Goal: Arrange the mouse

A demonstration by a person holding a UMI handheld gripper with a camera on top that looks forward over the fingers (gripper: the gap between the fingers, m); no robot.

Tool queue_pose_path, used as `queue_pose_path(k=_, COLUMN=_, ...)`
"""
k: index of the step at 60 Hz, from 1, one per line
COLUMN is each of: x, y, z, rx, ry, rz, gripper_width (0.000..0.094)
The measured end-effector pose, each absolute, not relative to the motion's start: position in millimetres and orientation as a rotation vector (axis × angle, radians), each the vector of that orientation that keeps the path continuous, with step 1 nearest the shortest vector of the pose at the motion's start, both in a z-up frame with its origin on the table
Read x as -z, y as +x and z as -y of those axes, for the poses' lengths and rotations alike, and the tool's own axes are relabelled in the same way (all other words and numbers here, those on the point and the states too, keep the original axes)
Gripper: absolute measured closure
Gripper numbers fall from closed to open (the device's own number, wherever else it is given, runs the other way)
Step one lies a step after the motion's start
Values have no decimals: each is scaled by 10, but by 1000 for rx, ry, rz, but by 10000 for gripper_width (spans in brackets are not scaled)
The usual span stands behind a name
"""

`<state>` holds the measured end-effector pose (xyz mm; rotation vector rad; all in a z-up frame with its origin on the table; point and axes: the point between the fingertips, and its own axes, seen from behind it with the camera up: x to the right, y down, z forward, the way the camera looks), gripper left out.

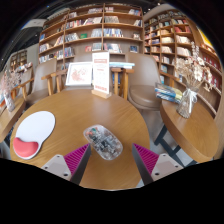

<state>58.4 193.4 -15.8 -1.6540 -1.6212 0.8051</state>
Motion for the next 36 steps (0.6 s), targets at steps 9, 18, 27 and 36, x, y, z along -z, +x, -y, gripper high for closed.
queue_pose_path(k=9, x=167, y=331, z=-1980, rx=-805, ry=-1695, rz=1606, gripper_width=84)
queue_pose_path(k=18, x=168, y=167, z=-2017, rx=-790, ry=-1710, rz=1602, gripper_width=86)
queue_pose_path(k=27, x=171, y=79, z=-2006, rx=-791, ry=-1703, rz=1611, gripper_width=109)
queue_pose_path(k=36, x=177, y=17, z=-1955, rx=-799, ry=-1689, rz=1619, gripper_width=358)
